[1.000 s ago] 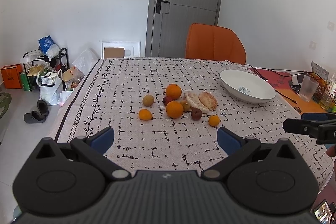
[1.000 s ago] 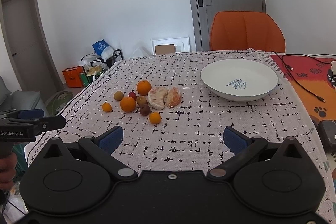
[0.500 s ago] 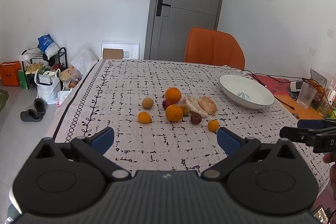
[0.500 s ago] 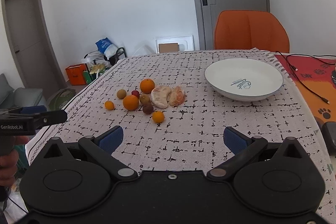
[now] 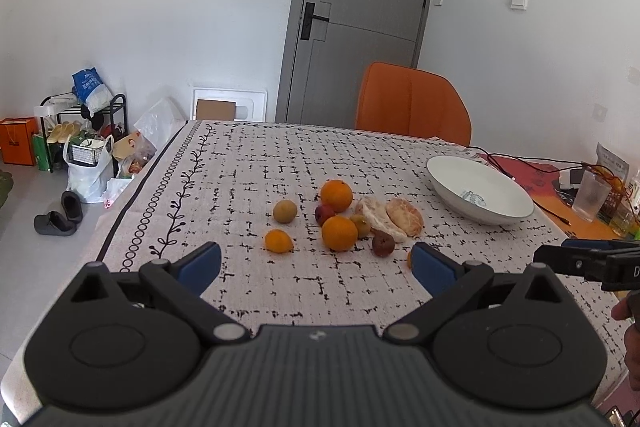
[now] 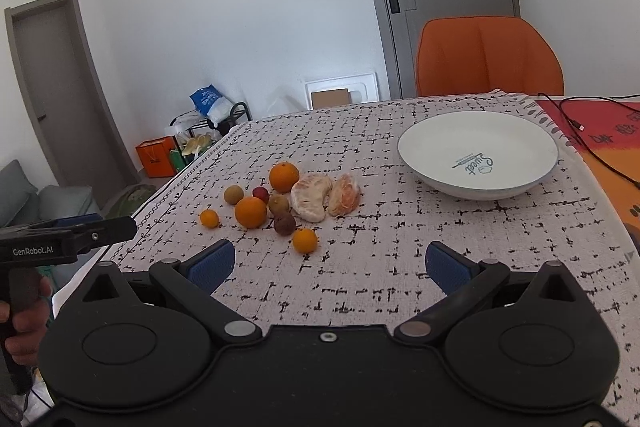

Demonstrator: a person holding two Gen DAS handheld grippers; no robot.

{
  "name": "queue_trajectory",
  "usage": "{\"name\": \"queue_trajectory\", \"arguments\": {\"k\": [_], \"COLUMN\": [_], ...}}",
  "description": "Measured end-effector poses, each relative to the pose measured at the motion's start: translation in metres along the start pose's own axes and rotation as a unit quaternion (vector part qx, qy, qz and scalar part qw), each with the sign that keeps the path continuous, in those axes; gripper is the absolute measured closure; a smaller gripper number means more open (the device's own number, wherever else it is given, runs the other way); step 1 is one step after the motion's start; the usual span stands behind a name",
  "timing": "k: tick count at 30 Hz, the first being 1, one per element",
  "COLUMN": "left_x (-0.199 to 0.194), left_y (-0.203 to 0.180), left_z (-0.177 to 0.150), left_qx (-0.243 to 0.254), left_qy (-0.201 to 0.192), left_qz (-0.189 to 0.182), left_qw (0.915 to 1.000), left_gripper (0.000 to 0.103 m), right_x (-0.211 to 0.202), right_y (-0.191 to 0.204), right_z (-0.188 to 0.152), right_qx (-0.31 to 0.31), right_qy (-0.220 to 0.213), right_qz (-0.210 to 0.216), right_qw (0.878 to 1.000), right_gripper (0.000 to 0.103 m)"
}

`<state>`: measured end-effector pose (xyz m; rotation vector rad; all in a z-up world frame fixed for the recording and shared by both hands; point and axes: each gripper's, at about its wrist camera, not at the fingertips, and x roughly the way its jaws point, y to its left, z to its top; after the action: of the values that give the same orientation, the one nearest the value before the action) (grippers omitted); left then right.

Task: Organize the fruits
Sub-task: 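Grasp the brown round fruit with the right tool while the left tool grasps a small orange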

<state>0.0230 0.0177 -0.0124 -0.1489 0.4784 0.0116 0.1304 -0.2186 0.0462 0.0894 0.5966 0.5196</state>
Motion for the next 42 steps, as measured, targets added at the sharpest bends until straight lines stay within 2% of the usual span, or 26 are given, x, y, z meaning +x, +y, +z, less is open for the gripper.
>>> {"name": "queue_trajectory", "arguments": {"k": [7,9,13,22,38,42], "left_x": [0.022,0.03,0.042,0.065,0.106,0.114], "left_y": [0.008,0.011,0.014,0.021,0.034,0.035], "left_z": [0.002,0.001,0.0,0.001,0.002,0.002], "left_qx": [-0.011,-0.015,-0.021,-0.032,-0.05,-0.055], "left_qy": [0.014,0.021,0.033,0.048,0.07,0.073], "left_qz": [0.0,0.001,0.0,0.005,0.013,0.012], "left_qw": [0.9998,0.9997,0.9992,0.9983,0.9962,0.9957], "left_gripper": [0.019,0.023,0.034,0.045,0.059,0.061], "right_x": [0.019,0.025,0.037,0.064,0.107,0.115], "right_y": [-0.006,-0.008,-0.012,-0.014,-0.006,-0.002], "right_z": [0.002,0.002,0.004,0.012,0.021,0.022], "right_qx": [0.006,0.007,0.015,0.014,-0.001,-0.006], "right_qy": [0.009,0.014,0.022,0.034,0.066,0.073], "right_qz": [0.015,0.018,0.029,0.045,0.076,0.082], "right_qw": [1.0,1.0,0.999,0.998,0.995,0.994], "right_gripper": [0.001,0.007,0.007,0.008,0.029,0.031]}}
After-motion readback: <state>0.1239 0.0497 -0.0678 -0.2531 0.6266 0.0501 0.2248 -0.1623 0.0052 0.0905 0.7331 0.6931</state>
